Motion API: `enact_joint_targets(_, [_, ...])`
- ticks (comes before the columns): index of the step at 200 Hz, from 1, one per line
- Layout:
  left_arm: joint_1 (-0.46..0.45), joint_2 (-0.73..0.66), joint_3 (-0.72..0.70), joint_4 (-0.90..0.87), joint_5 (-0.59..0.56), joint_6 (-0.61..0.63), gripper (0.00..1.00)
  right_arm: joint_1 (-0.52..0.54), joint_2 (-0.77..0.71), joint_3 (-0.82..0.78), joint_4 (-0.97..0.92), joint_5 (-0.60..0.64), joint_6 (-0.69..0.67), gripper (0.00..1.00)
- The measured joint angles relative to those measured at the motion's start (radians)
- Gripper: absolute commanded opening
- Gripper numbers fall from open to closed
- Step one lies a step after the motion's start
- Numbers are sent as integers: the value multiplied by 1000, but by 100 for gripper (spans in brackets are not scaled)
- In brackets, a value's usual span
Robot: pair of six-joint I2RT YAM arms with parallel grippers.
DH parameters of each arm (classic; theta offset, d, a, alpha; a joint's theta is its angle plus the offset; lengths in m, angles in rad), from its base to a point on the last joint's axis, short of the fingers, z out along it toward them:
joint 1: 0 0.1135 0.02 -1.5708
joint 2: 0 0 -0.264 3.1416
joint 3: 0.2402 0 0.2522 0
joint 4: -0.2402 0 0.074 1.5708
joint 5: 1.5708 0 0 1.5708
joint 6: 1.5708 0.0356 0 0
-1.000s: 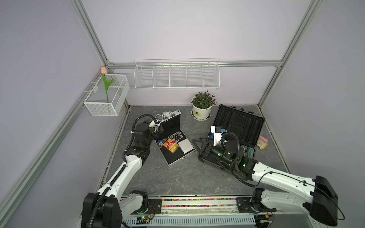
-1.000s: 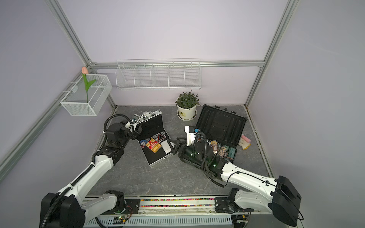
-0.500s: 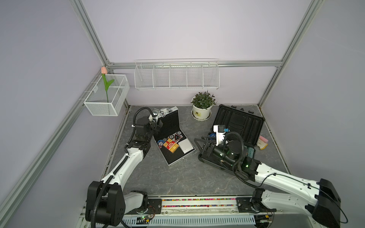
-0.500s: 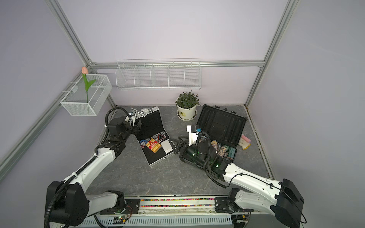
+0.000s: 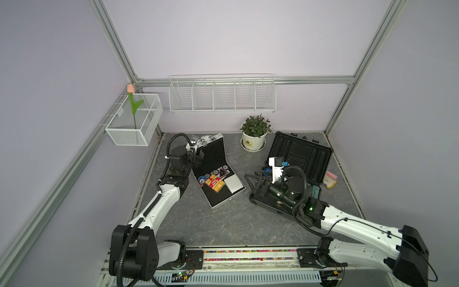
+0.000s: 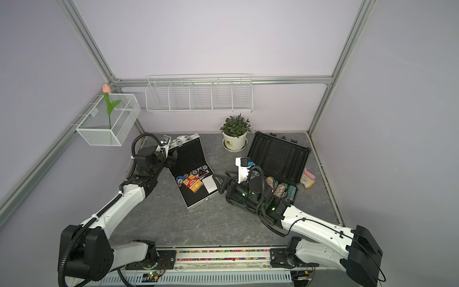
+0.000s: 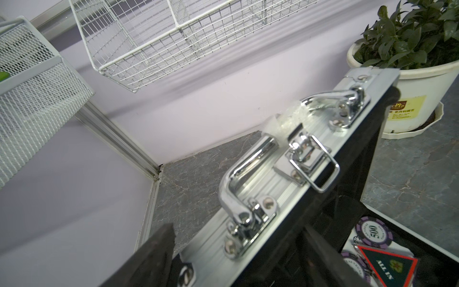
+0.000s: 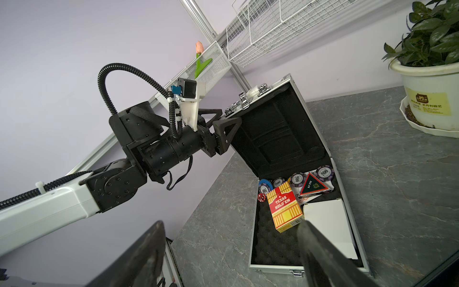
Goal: Open the poker set cases
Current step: Open the case lid on the poker set case.
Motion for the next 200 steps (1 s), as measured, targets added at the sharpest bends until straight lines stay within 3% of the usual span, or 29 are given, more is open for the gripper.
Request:
enact_joint_targets(65, [2, -78, 0, 8, 15, -31, 92, 0, 0, 0, -16, 11, -11, 87])
enact_joint_targets(106, [5, -131, 0, 11, 22, -56, 96, 0, -1, 48, -142, 69, -63, 88])
enact_joint_targets(161, [7, -211, 0, 6, 20, -134, 91, -32, -3, 217, -320, 233, -207, 91])
enact_joint_targets(183, [7, -269, 0, 16, -40, -225, 84, -66, -17, 270, -392, 323, -329, 94])
enact_joint_targets(200, [6, -296, 0, 18, -96, -313, 82, -85, -53, 257, -392, 459, -472, 99])
